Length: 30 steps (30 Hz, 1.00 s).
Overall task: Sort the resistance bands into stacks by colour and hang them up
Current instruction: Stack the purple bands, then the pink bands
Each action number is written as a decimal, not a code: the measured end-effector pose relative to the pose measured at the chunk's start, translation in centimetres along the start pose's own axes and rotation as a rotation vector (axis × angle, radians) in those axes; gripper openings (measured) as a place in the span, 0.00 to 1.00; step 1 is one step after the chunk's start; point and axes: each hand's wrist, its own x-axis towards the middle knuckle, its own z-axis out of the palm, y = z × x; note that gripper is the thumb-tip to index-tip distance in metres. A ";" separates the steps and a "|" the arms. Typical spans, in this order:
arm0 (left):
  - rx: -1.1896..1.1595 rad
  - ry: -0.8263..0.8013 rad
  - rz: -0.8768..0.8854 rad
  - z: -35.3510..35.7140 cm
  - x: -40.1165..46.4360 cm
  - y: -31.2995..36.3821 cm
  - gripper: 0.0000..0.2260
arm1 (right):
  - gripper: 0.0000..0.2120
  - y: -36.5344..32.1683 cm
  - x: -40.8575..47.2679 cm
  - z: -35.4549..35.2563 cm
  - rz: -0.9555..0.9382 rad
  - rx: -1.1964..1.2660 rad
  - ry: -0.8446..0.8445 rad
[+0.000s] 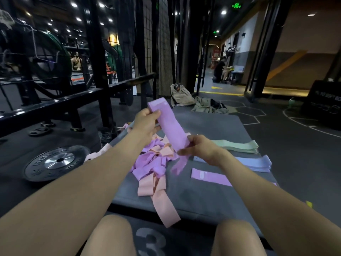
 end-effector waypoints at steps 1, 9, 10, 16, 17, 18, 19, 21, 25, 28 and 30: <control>-0.006 0.038 -0.009 -0.3 0.1 -0.6 0.13 | 0.09 0.6 -0.4 -0.4 0.007 -0.049 -0.007; -0.066 0.280 -0.119 -2.4 1.3 -5.8 0.13 | 0.10 6.5 -3.1 -4.0 0.233 -0.319 0.009; -0.062 0.288 -0.141 -2.5 1.3 -6.5 0.10 | 0.09 7.2 -3.4 -4.4 0.254 -0.300 0.031; -0.090 0.298 -0.294 -2.7 1.0 -9.6 0.05 | 0.10 10.2 -4.3 -5.7 0.360 -0.001 0.212; -0.081 0.304 -0.310 -2.7 1.1 -10.0 0.05 | 0.11 10.5 -4.4 -5.9 0.366 0.033 0.254; -0.080 0.319 -0.320 -2.7 1.1 -10.5 0.04 | 0.13 10.9 -4.4 -6.0 0.371 0.071 0.300; -0.080 0.327 -0.322 -2.6 0.9 -10.9 0.03 | 0.15 11.3 -4.5 -6.2 0.378 0.116 0.345; -0.087 0.322 -0.321 -2.6 0.8 -11.9 0.06 | 0.14 12.1 -4.6 -6.5 0.392 0.188 0.426; -0.088 0.293 -0.294 -2.2 0.5 -13.2 0.13 | 0.10 13.5 -5.1 -7.1 0.408 0.204 0.519; -0.041 0.264 -0.281 -1.7 0.2 -13.7 0.08 | 0.09 14.0 -5.2 -7.1 0.390 0.155 0.542; 0.053 0.243 -0.263 -1.7 0.1 -14.4 0.04 | 0.09 14.1 -5.0 -6.8 0.376 0.115 0.533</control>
